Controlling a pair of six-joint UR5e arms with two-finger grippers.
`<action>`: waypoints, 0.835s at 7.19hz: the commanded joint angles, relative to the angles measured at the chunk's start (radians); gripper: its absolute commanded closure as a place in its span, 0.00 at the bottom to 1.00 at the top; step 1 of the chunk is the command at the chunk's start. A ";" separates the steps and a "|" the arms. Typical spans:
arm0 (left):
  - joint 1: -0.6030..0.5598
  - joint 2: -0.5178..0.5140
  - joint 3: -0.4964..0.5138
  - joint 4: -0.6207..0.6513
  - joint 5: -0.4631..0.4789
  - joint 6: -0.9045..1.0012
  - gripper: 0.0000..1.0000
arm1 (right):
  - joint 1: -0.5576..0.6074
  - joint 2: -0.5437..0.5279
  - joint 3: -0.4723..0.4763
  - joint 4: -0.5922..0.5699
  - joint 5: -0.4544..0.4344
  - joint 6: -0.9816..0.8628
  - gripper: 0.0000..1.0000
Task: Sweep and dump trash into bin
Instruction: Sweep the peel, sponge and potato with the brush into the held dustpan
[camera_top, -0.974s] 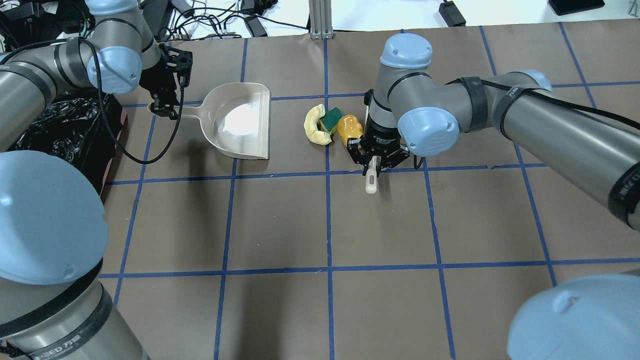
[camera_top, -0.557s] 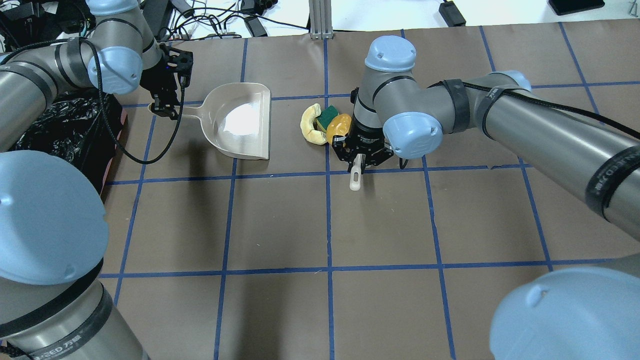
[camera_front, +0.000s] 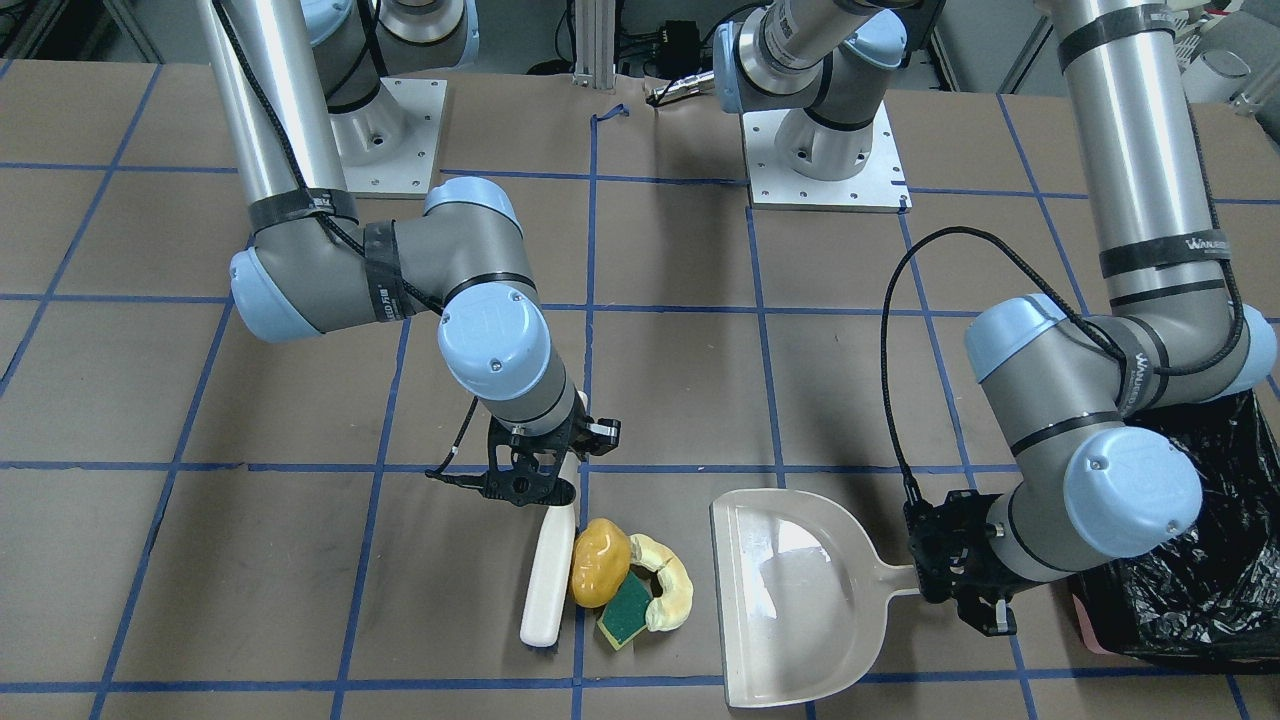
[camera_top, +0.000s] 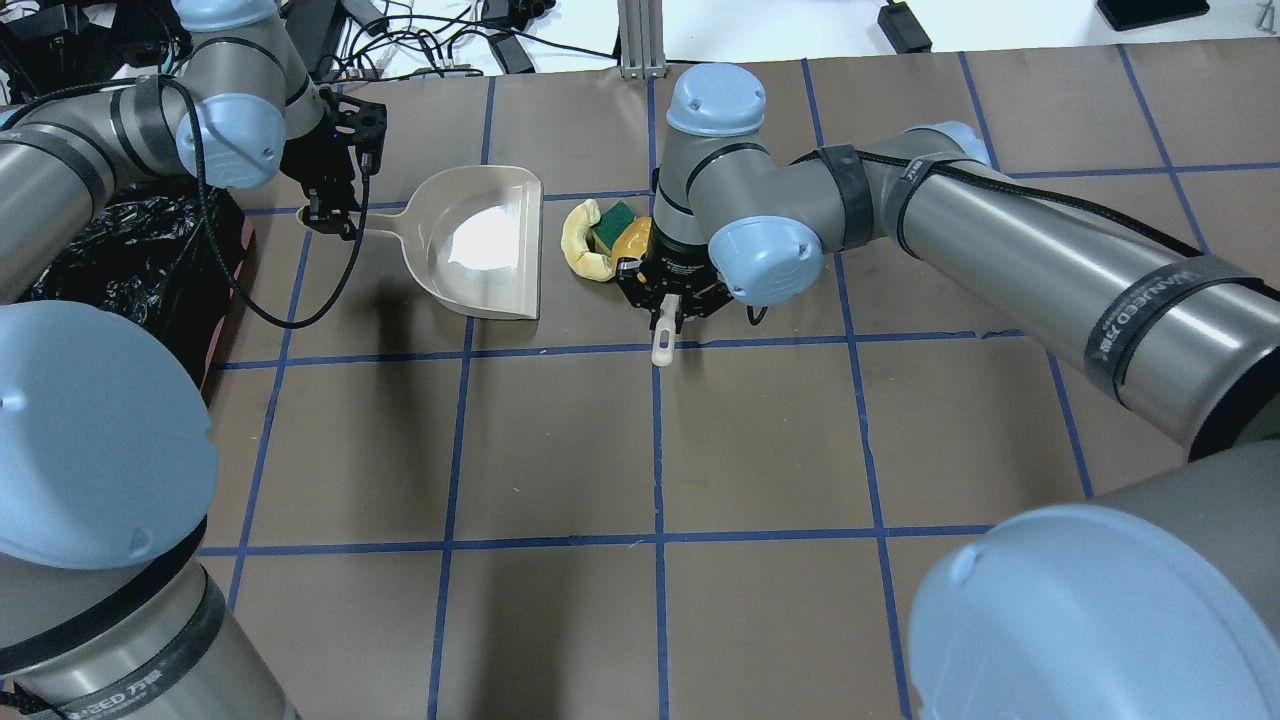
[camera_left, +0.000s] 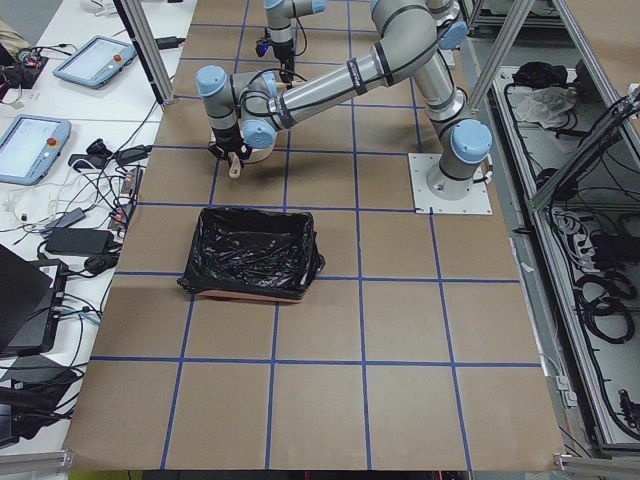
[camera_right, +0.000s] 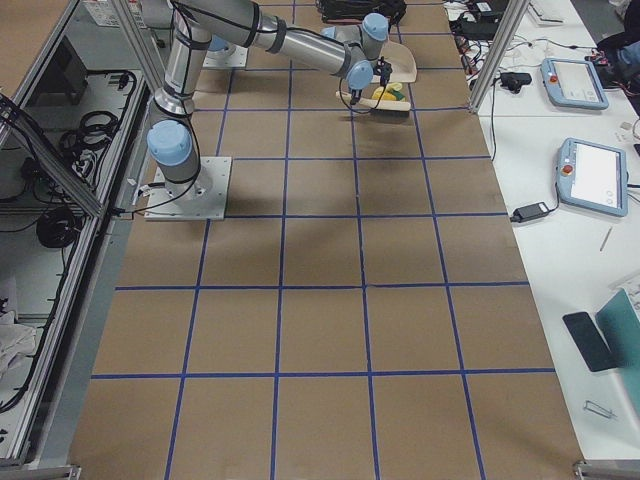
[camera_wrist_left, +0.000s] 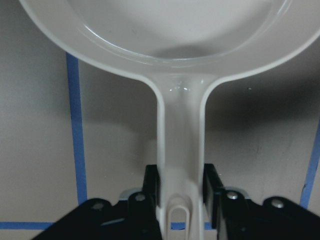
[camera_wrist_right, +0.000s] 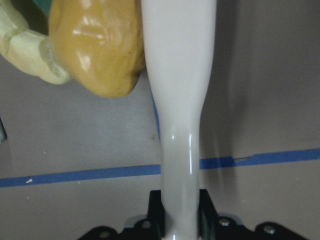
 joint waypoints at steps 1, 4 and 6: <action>0.000 -0.001 0.000 0.000 0.000 0.000 0.80 | 0.038 0.037 -0.050 -0.008 0.001 0.039 1.00; -0.002 -0.001 0.000 0.000 0.000 0.000 0.80 | 0.092 0.096 -0.141 -0.017 0.028 0.106 1.00; 0.000 -0.002 0.000 0.000 0.000 0.005 0.80 | 0.124 0.138 -0.178 -0.064 0.036 0.149 1.00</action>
